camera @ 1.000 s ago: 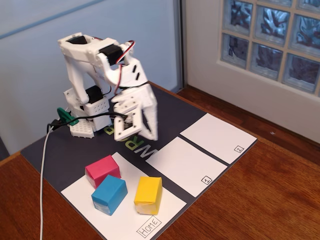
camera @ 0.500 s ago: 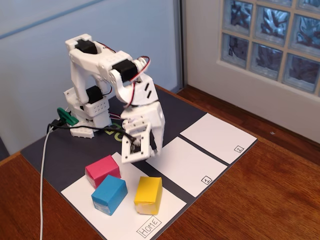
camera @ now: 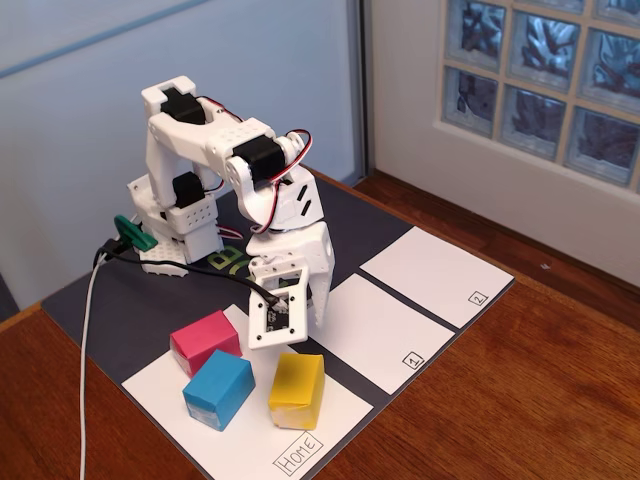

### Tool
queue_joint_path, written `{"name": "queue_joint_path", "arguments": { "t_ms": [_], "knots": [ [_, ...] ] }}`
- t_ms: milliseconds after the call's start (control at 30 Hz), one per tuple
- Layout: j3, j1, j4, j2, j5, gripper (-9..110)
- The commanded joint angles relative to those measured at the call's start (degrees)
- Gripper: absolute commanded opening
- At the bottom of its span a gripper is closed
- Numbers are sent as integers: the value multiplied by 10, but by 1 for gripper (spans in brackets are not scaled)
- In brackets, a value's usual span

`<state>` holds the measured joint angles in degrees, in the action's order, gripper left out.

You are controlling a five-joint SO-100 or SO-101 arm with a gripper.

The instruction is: Move box yellow to zone 1

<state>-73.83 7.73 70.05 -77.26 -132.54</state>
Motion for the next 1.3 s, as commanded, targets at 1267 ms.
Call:
{"name": "queue_joint_path", "arguments": {
  "t_ms": [1267],
  "knots": [
    [95, 20, -90, 173, -11, 40]
  ]
}}
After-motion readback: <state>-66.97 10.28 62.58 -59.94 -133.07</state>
